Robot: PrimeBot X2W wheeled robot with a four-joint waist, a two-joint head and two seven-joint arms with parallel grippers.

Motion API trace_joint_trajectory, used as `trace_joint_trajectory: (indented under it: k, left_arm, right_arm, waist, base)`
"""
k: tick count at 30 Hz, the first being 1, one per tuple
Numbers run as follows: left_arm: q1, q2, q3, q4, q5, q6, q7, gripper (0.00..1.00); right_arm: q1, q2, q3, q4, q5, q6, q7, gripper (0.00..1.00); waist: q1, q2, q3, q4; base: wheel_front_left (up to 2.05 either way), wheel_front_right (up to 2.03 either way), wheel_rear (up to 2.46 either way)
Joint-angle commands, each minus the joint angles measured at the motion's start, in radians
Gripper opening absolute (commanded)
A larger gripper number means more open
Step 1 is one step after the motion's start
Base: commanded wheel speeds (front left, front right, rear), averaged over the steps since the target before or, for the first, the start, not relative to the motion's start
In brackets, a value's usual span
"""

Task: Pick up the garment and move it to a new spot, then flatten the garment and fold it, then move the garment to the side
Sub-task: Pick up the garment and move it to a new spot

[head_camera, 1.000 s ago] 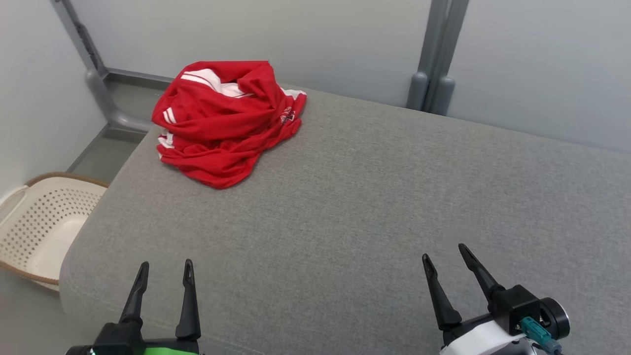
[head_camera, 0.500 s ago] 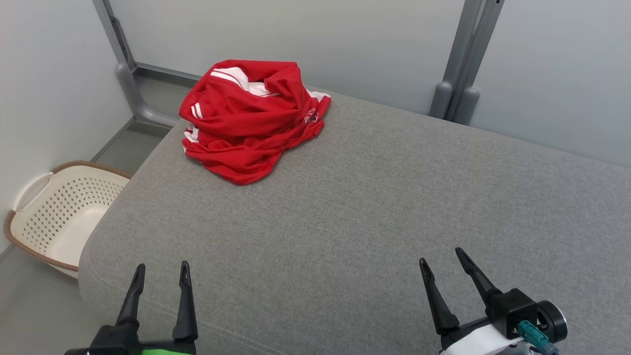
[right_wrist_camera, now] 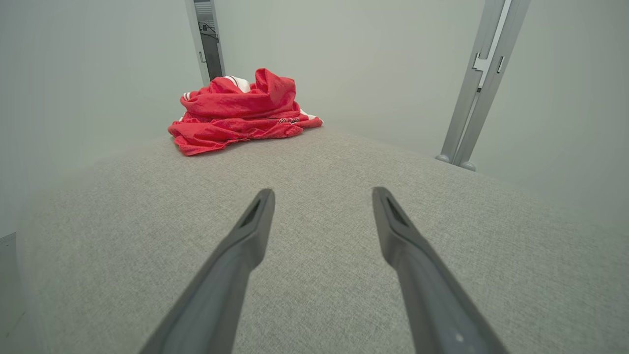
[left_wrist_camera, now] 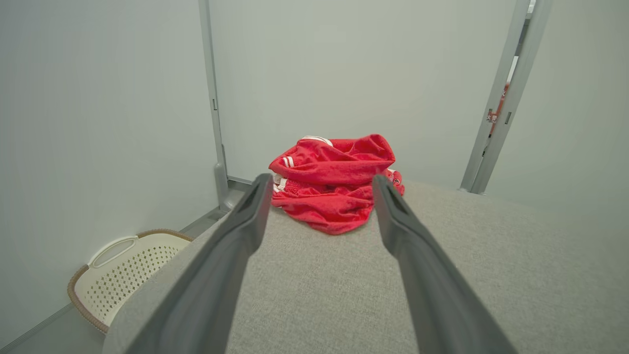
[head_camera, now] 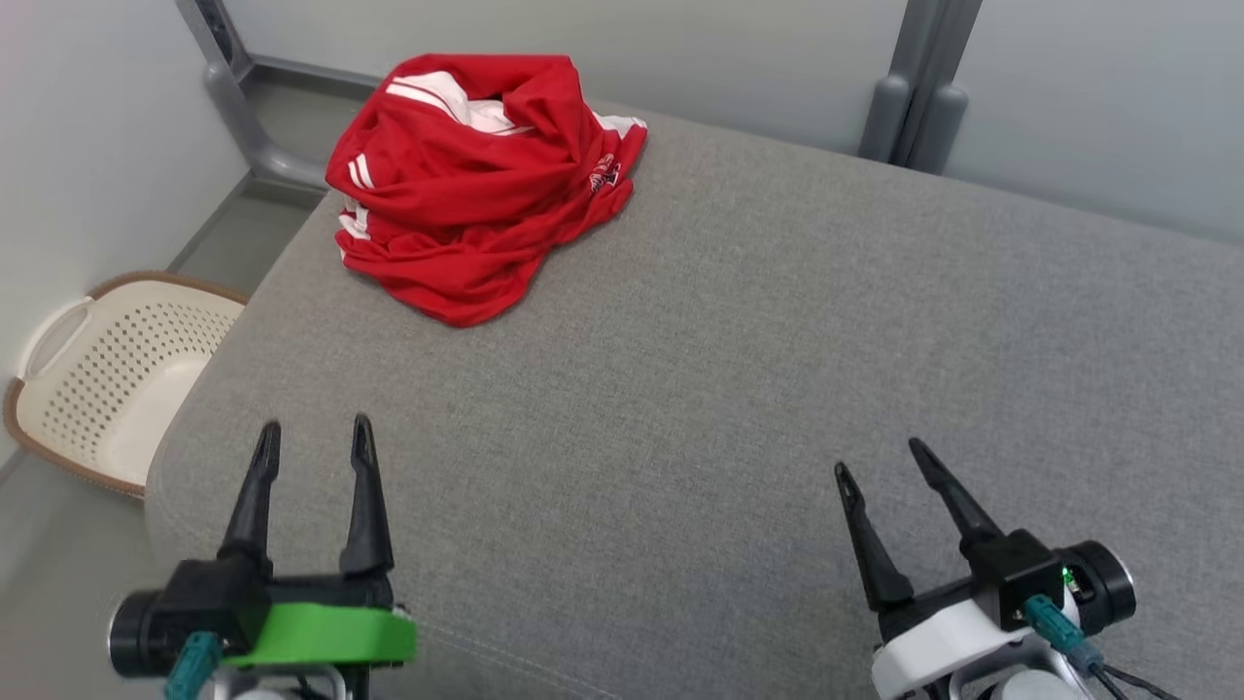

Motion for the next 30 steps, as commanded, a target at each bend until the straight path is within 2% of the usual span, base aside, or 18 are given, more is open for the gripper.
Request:
trace_joint_trajectory:
  k: [1, 4, 8, 10, 16, 22, 30]
  left_arm:
    - [-0.06, 0.005, -0.004, -0.013, -0.006, 0.002, -0.001, 1.0]
    - [-0.144, 0.005, 0.016, -0.019, -0.012, -0.003, -0.001, 1.0]
    - [-0.305, 0.004, 0.085, -0.004, 0.029, -0.046, -0.001, 1.0]
    - [-0.377, 0.018, 0.104, 0.055, 0.044, -0.07, 0.0, 1.0]
    - [-0.713, 0.087, 0.104, 0.368, 0.007, -0.098, 0.011, 1.0]
    - [-1.047, 0.16, 0.09, 0.705, -0.041, -0.105, 0.141, 1.0]
    - [-1.282, 0.233, 0.073, 0.99, -0.057, -0.106, 0.248, 1.0]
  right_arm:
    - [-0.025, -0.018, -0.012, -0.008, -0.013, 0.0, -0.003, 1.0]
    - [-0.048, -0.039, -0.022, -0.016, -0.026, 0.0, -0.003, 1.0]
    - [-0.08, -0.075, -0.033, -0.03, -0.036, 0.0, -0.003, 1.0]
    - [-0.093, -0.092, -0.046, -0.042, -0.039, -0.001, -0.003, 1.0]
    - [-0.121, -0.143, -0.082, -0.087, -0.054, -0.001, -0.003, 1.0]
    - [-0.168, -0.168, -0.111, -0.141, -0.067, -0.001, -0.003, 1.0]
    - [-0.197, -0.177, -0.163, -0.198, -0.08, -0.001, 0.001, 1.0]
  waist:
    - [0.0, 0.0, 0.111, -0.012]
    - [0.0, 0.0, 0.177, -0.014]
    - [0.0, 0.0, 0.258, -0.025]
    - [0.0, 0.0, 0.297, -0.035]
    - [0.0, 0.0, 0.421, -0.052]
    - [0.0, 0.0, 0.541, -0.097]
    - [0.0, 0.0, 0.648, -0.157]
  base:
    - [0.0, 0.0, 0.0]
    - [0.0, 0.0, 0.0]
    - [0.0, 0.0, 0.0]
    - [0.0, 0.0, 0.0]
    - [0.0, 0.0, 0.0]
    - [0.0, 0.0, 0.0]
    - [0.0, 0.0, 0.0]
